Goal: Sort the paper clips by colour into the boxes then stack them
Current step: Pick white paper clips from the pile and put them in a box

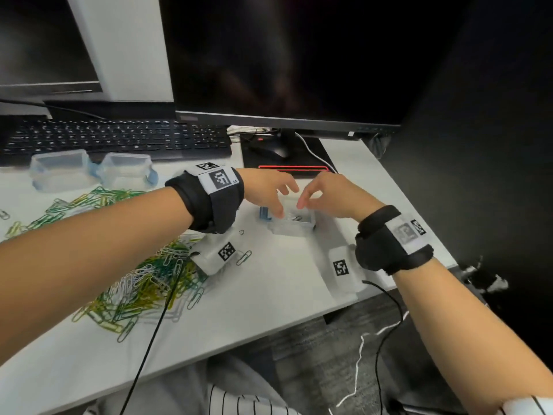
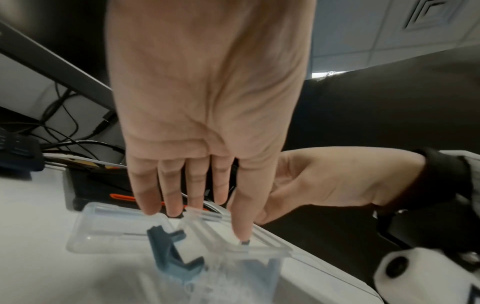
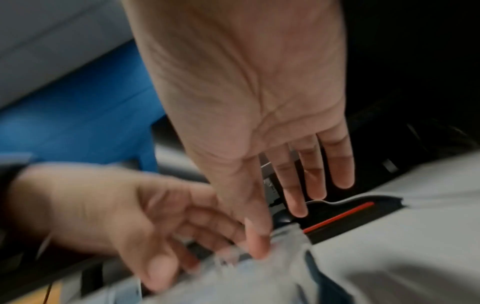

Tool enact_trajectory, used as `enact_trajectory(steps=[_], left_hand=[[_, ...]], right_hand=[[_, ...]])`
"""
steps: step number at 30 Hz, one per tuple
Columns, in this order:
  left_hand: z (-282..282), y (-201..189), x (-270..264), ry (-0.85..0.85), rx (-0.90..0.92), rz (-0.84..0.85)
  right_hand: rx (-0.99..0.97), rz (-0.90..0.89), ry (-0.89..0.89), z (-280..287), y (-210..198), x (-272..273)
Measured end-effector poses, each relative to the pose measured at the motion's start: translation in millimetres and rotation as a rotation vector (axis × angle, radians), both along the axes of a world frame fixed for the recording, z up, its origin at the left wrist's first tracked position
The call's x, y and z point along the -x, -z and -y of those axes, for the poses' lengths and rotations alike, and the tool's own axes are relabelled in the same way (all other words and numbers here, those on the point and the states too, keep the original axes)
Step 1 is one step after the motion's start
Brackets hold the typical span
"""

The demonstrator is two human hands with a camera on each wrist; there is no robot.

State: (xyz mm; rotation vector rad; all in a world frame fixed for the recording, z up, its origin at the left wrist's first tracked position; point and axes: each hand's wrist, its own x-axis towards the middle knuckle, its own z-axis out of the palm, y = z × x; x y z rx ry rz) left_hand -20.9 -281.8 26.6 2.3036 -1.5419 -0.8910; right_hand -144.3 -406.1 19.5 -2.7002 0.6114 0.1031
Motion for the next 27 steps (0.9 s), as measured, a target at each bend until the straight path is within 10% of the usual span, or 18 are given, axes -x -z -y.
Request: enact_trajectory(steps=[5,27], left_hand=[[14.1,-2.8,8.0,0.096,-0.033,0.089],[39.9,-10.4,-2.1,0.207,-0.211,0.212]], right_hand=[[0.265,-0.223,-0.054,-3.7,15.1,-17.8],[0.304,-0.333,-0.256,-6.1,14.2,-21.8]])
